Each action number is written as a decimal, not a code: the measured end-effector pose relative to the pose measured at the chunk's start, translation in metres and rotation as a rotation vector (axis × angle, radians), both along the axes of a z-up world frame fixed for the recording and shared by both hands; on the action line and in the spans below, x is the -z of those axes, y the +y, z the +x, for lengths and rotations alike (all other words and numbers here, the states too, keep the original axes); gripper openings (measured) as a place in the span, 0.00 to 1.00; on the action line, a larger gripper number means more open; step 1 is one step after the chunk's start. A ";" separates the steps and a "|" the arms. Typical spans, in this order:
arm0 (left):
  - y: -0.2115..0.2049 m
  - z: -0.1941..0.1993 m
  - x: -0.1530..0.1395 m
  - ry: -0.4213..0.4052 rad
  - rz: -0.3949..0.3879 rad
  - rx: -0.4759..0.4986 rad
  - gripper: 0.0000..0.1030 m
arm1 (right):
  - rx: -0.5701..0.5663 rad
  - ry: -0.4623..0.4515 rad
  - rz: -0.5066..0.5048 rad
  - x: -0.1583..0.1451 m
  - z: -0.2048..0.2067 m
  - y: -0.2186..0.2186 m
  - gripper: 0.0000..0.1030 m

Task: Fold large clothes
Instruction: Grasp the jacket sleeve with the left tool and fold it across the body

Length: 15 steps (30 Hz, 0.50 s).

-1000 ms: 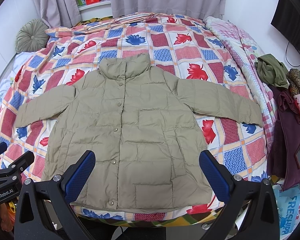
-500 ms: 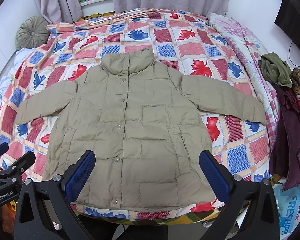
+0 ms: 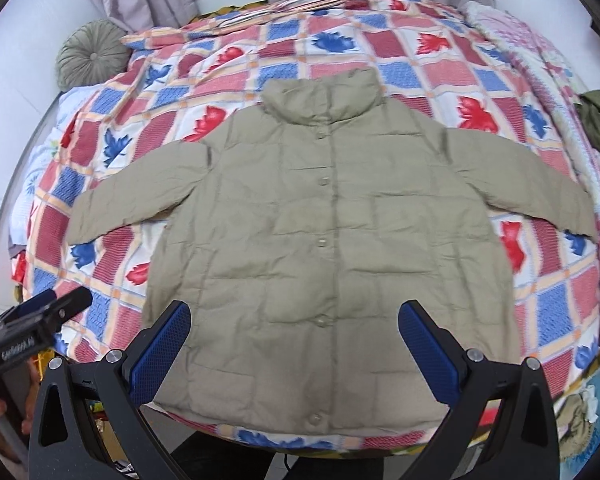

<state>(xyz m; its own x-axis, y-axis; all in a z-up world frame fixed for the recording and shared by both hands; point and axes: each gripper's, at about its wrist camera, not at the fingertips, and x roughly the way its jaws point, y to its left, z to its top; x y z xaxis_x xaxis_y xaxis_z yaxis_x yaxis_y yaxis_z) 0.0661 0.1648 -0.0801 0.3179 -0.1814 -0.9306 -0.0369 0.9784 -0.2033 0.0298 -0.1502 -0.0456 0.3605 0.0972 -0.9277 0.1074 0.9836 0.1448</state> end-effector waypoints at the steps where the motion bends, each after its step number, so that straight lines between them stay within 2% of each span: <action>1: 0.012 0.008 0.010 0.001 -0.033 -0.010 1.00 | -0.016 0.003 0.013 0.005 0.005 0.010 1.00; 4: 0.039 0.032 0.037 0.011 -0.133 -0.035 1.00 | -0.045 0.017 0.052 0.025 0.014 0.036 1.00; 7: 0.056 0.057 0.066 0.006 -0.243 -0.047 1.00 | -0.067 0.092 0.102 0.050 0.025 0.059 1.00; 12: 0.067 0.100 0.121 0.004 -0.426 -0.102 1.00 | -0.075 0.144 0.117 0.089 0.033 0.079 1.00; 15: 0.064 0.122 0.151 0.002 -0.507 -0.130 1.00 | -0.076 0.164 0.121 0.113 0.039 0.084 1.00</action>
